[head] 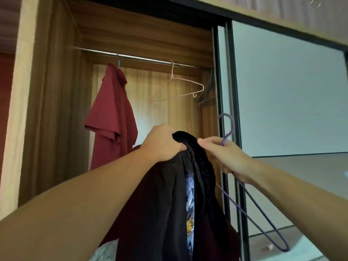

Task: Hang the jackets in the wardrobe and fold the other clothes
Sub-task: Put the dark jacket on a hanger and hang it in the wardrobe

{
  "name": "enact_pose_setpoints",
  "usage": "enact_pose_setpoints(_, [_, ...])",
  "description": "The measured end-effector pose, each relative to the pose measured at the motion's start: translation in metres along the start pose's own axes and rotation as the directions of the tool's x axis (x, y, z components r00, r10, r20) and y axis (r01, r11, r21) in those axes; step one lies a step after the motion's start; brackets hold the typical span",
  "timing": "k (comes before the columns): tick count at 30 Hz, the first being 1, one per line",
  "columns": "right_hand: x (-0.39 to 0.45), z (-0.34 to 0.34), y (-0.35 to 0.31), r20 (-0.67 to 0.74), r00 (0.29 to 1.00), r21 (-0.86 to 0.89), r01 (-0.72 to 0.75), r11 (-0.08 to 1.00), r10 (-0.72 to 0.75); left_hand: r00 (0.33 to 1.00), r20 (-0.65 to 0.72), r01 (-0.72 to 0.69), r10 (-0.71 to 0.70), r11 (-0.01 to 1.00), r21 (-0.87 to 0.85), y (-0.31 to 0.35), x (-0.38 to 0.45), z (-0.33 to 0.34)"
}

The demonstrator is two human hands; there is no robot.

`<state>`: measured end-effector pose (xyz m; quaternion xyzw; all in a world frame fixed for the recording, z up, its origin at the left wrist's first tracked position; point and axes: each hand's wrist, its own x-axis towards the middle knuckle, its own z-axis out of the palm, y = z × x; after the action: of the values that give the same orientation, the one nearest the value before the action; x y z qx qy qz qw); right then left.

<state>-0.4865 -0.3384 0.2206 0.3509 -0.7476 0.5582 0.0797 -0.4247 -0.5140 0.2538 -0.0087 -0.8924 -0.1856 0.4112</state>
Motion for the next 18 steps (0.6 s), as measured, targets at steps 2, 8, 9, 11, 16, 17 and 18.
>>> enact_pose_setpoints(2, [-0.023, 0.018, -0.002, 0.016, 1.0, -0.128, 0.018, 0.992, -0.016, 0.998, 0.058, -0.036, 0.039, 0.998, -0.044, 0.001, -0.022, 0.0])
enact_pose_setpoints(8, [-0.076, 0.063, 0.012, -0.159, 0.984, -0.297, -0.13, 0.946, 0.085, 0.984, 0.14, -0.079, 0.115, 0.968, -0.236, -0.027, -0.09, 0.008])
enact_pose_setpoints(9, [-0.084, 0.064, 0.007, -0.183, 0.979, -0.292, -0.141, 0.946, 0.09, 0.985, 0.134, -0.071, 0.112, 0.958, -0.278, -0.033, -0.102, 0.009])
enact_pose_setpoints(11, [-0.098, 0.061, -0.007, -0.214, 0.973, -0.324, -0.159, 0.933, 0.091, 0.98, 0.175, -0.032, 0.091, 0.948, -0.317, -0.045, -0.126, 0.014])
enact_pose_setpoints(16, [-0.138, 0.041, -0.039, -0.325, 0.943, -0.375, -0.201, 0.905, 0.075, 0.96, 0.279, 0.032, 0.009, 0.989, -0.144, -0.03, -0.181, 0.026])
enact_pose_setpoints(17, [-0.145, 0.035, -0.043, -0.358, 0.93, -0.344, -0.209, 0.915, 0.078, 0.965, 0.26, 0.038, -0.022, 0.998, -0.054, -0.026, -0.192, 0.032])
enact_pose_setpoints(18, [-0.154, 0.028, -0.046, -0.383, 0.92, -0.319, -0.21, 0.924, 0.077, 0.968, 0.245, 0.076, -0.058, 0.995, -0.066, -0.021, -0.202, 0.037])
